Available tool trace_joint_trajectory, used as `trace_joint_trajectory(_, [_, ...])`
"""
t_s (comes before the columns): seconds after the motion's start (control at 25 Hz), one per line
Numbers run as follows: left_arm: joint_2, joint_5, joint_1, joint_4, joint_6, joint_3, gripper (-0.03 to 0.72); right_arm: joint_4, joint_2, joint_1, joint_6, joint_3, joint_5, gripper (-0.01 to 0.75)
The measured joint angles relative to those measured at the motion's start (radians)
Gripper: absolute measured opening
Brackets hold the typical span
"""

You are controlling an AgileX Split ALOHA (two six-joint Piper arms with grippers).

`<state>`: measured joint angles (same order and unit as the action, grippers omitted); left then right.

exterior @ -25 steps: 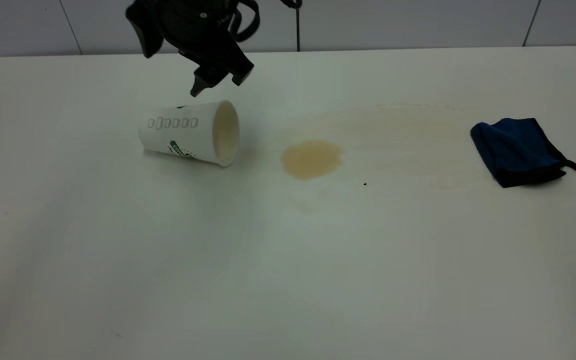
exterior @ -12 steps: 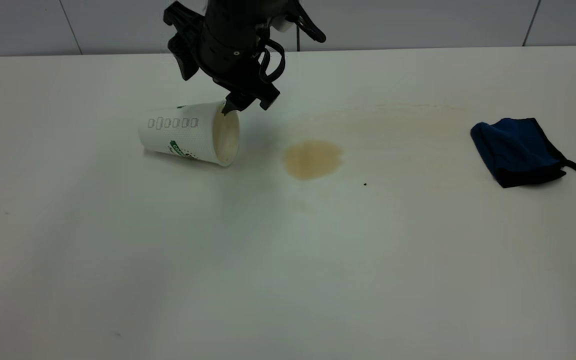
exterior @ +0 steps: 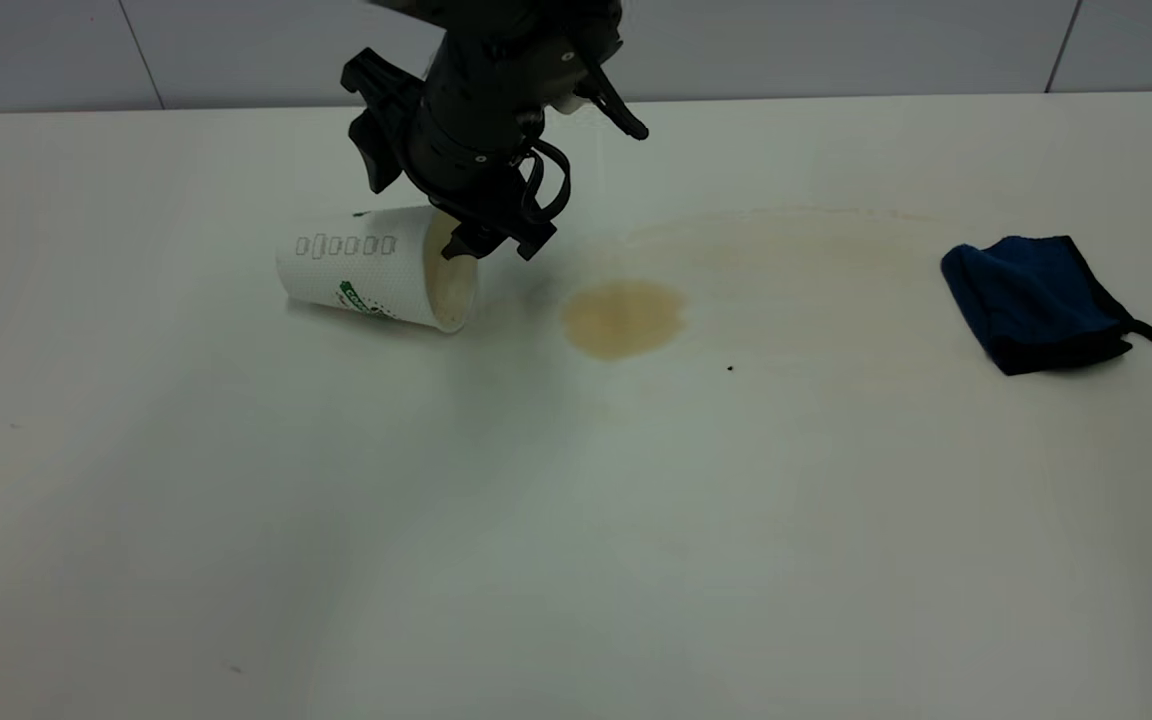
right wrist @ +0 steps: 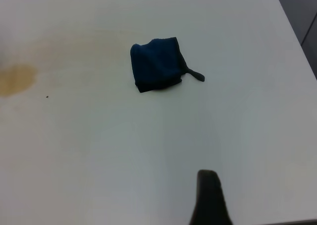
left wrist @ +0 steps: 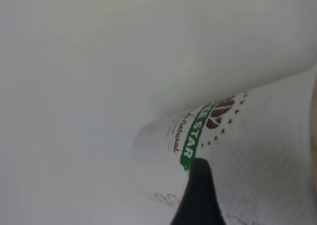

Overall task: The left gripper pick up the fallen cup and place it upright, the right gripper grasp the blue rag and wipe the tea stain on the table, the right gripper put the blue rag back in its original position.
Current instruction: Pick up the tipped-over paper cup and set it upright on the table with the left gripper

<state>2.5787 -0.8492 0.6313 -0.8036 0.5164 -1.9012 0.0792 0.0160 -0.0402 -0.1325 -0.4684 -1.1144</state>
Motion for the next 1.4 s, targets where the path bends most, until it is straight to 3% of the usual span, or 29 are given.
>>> trace_joint_trajectory(0.2, [0.016,0.02,0.0,-0.027,0.007,-0.001,0.612,0.0,0.0,0.0,0.0,0.0,0.0,0.58])
trace_joint_trajectory(0.4, [0.016,0.022,-0.004,-0.075,0.007,-0.001,0.505,0.0,0.0,0.0,0.0,0.0,0.0,0.58])
trace_joint_trajectory(0.92, [0.017,-0.001,-0.035,-0.122,-0.054,-0.001,0.032,0.0,0.0,0.0,0.0,0.0,0.0,0.58])
trace_joint_trajectory(1.4, [-0.059,-0.047,-0.035,-0.07,-0.206,-0.001,0.019,0.0,0.0,0.0,0.0,0.0,0.0,0.58])
